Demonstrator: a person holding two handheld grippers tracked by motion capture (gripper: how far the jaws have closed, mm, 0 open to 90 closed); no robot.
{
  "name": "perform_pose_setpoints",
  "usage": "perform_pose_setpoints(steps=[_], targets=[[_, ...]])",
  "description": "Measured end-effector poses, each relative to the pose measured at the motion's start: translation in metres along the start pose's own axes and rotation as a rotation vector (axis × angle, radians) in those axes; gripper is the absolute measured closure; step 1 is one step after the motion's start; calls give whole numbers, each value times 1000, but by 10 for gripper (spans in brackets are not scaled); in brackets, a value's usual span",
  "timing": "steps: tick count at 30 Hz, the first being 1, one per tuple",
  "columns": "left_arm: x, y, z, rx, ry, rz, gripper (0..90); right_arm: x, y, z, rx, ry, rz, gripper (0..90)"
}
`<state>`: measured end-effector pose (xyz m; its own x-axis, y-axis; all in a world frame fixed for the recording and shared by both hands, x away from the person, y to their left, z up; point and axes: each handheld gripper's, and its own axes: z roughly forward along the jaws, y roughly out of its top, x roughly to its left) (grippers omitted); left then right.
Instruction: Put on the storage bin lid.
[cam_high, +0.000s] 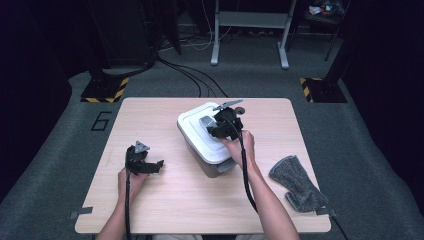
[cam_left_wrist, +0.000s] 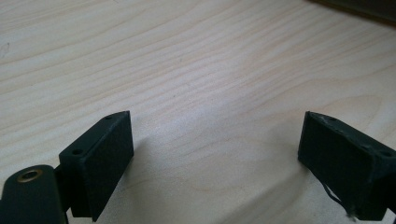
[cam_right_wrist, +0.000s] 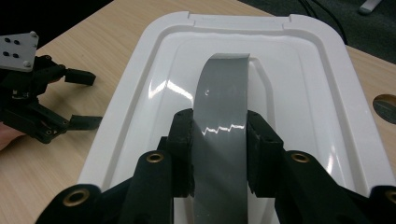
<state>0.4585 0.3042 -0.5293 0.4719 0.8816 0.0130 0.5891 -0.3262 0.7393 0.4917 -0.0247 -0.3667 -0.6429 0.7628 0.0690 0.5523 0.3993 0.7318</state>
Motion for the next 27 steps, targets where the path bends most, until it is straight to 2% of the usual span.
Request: perform_pose_setpoints(steps=[3,7,8,17,19,20,21,22,23,24,25,27], targets=[[0,0,0,0,0,0,101,3,-2,3,-7,-4,9,665],[0,0,0,0,1,0,101,6,-6,6,-5,-14,-18,664],[0,0,0,0,1,0,101,8,-7,6,-1,-19,-8,664],[0,0,0,0,1,0,101,9,-12,9,-13,-29,-27,658],[0,0,0,0,2,1,101,10,-12,9,-12,-36,-19,603],[0,0,0,-1,1,1,101,8,-12,9,-12,-39,-33,566],[0,0,0,-1,1,1,101,9,-12,8,-9,-40,-13,554],[0,0,0,-1,1,0,101,8,-11,8,-16,-41,-28,515],[0,0,0,0,1,0,101,8,-11,7,-17,-46,-20,450],[0,0,0,0,1,0,101,8,-11,7,-17,-46,-20,450],[0,0,0,-1,2,1,101,6,-10,3,-34,-53,-3,365],[0,0,0,-1,2,1,101,4,-10,-2,-42,-56,7,270]])
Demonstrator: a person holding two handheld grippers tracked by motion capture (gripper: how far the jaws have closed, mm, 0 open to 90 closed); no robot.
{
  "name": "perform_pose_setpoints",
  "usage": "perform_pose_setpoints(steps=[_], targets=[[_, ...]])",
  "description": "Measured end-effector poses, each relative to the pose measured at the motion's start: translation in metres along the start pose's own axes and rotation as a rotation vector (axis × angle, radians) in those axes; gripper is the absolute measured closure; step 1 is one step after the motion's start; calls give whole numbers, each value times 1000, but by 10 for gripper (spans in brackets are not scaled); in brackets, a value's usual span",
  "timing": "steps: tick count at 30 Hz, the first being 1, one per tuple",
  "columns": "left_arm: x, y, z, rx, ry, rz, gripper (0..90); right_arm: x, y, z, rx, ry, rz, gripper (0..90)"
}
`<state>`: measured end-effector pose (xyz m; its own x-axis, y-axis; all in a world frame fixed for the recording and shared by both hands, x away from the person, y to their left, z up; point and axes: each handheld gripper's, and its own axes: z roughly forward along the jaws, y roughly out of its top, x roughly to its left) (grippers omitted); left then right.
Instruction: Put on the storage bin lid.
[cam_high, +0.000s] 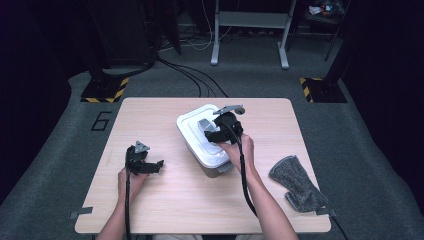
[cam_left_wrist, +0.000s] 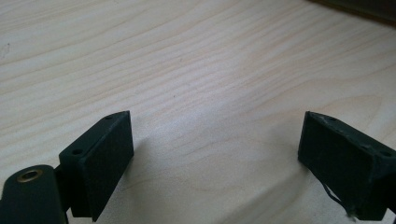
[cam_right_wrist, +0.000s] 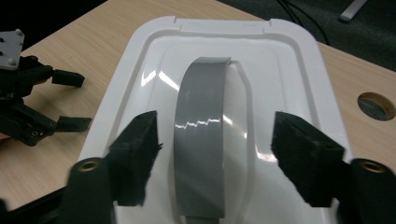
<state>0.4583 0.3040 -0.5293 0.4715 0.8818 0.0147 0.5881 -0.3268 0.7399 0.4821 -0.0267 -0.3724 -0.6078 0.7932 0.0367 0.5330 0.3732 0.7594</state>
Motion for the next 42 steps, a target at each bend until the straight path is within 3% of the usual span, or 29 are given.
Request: perform_pose_setpoints(steps=[4,5,6,11,12,15,16,18,23,30,31,42], targets=[[0,0,0,0,3,0,101,-9,1,-12,-43,-22,-8,149],[0,0,1,-8,4,-2,101,-10,1,-15,-50,-25,13,144],[0,0,0,0,3,0,101,-14,1,-18,-63,-31,-5,142],[0,0,0,-1,4,0,101,-26,-1,-31,-93,-56,21,88],[0,0,0,-1,3,0,101,-34,-3,-37,-108,-86,32,74],[0,0,0,-2,5,1,101,-40,-6,-41,-118,-105,45,65],[0,0,0,-1,5,1,101,-48,-10,-45,-131,-136,55,61],[-1,0,0,-2,6,2,101,-53,-14,-48,-138,-156,90,58],[-1,0,0,-2,6,1,101,-74,-30,-55,-151,-213,123,49],[0,0,0,-1,6,3,101,-99,-56,-57,-153,-261,204,45],[-1,0,0,-1,6,3,101,-106,-67,-55,-146,-278,230,45],[-1,0,0,-1,7,2,101,-118,-111,-33,-82,-299,290,45]])
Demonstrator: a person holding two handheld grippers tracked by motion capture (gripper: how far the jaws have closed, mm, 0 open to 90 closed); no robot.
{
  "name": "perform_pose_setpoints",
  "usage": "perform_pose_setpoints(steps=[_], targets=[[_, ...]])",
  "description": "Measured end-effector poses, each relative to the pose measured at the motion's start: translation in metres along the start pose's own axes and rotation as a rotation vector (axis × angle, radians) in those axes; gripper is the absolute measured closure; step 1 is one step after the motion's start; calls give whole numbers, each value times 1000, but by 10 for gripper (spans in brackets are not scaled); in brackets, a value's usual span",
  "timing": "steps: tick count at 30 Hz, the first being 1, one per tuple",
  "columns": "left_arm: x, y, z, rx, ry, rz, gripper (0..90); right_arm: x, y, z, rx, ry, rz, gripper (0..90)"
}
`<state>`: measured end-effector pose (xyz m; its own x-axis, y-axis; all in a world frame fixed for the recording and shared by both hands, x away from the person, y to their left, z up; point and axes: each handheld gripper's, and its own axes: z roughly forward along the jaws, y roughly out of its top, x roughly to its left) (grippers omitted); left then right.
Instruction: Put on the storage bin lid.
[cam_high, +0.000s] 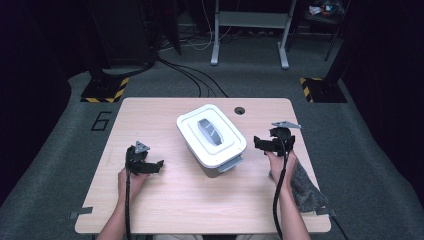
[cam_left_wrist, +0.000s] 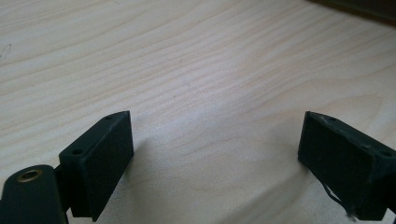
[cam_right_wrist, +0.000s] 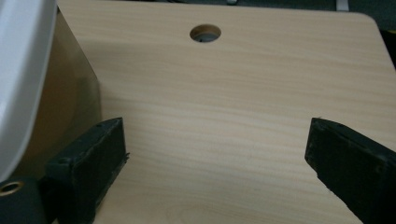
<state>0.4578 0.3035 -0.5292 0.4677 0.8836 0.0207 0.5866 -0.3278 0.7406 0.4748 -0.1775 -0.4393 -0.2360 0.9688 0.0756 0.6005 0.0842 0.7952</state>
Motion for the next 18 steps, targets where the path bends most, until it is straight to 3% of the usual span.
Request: perform_pose_setpoints(steps=[4,11,18], targets=[[0,0,0,0,0,0,101,-1,-15,10,31,2,18,44],[0,0,0,0,0,0,101,6,-37,27,84,10,7,44],[0,0,0,-1,-1,-2,101,25,-64,42,142,13,-14,43]])
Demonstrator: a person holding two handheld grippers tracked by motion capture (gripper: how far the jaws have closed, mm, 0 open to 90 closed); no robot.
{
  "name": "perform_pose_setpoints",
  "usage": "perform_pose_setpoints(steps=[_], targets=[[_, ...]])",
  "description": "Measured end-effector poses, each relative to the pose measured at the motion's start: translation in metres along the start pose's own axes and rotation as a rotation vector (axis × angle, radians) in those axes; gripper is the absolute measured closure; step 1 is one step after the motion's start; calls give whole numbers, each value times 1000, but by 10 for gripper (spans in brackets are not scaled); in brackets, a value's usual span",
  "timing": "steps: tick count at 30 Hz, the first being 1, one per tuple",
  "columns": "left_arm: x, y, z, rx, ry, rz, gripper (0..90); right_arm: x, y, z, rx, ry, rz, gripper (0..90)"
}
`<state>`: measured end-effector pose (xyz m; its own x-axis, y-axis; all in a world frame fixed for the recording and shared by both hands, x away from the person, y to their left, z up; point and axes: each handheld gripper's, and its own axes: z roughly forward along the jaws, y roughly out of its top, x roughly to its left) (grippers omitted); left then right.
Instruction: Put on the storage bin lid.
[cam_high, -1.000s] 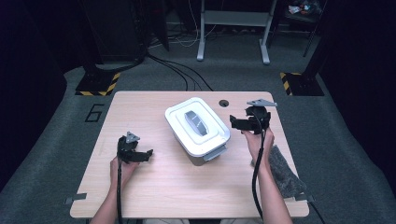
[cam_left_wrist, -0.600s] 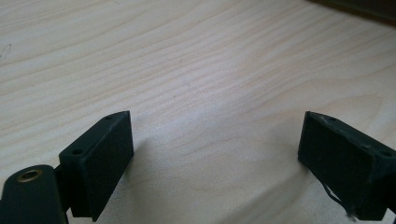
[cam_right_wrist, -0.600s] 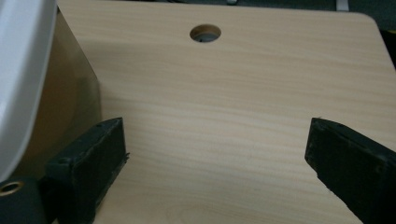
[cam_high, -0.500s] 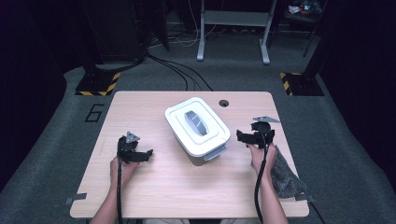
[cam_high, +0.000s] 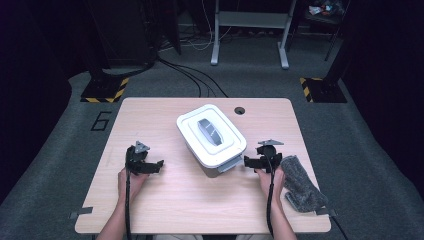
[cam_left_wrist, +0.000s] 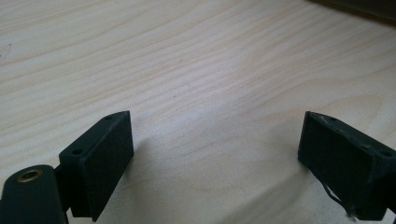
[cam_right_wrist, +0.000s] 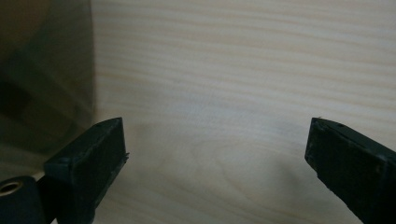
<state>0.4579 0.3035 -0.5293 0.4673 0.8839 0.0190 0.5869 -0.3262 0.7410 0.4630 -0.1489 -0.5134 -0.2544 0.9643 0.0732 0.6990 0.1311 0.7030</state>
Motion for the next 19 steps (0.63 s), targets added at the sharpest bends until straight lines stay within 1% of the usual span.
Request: perform_pose_setpoints(steps=[3,5,9,10,12,13,15,19], targets=[[0,0,0,0,0,0,101,6,-7,6,17,-7,-21,38],[0,0,0,0,0,0,101,9,-11,7,7,-25,-41,37],[0,0,0,1,0,1,101,13,-14,6,-7,-38,-57,45],[0,0,0,1,1,2,101,12,-14,5,-5,-35,-51,45],[0,0,0,1,1,1,101,11,-16,5,-11,-38,-54,42],[0,0,0,1,1,1,101,11,-16,6,-26,-39,-52,42],[0,0,0,1,2,0,101,11,-18,5,-36,-31,-51,43],[0,0,0,1,1,1,100,11,-18,5,-31,-33,-51,41]])
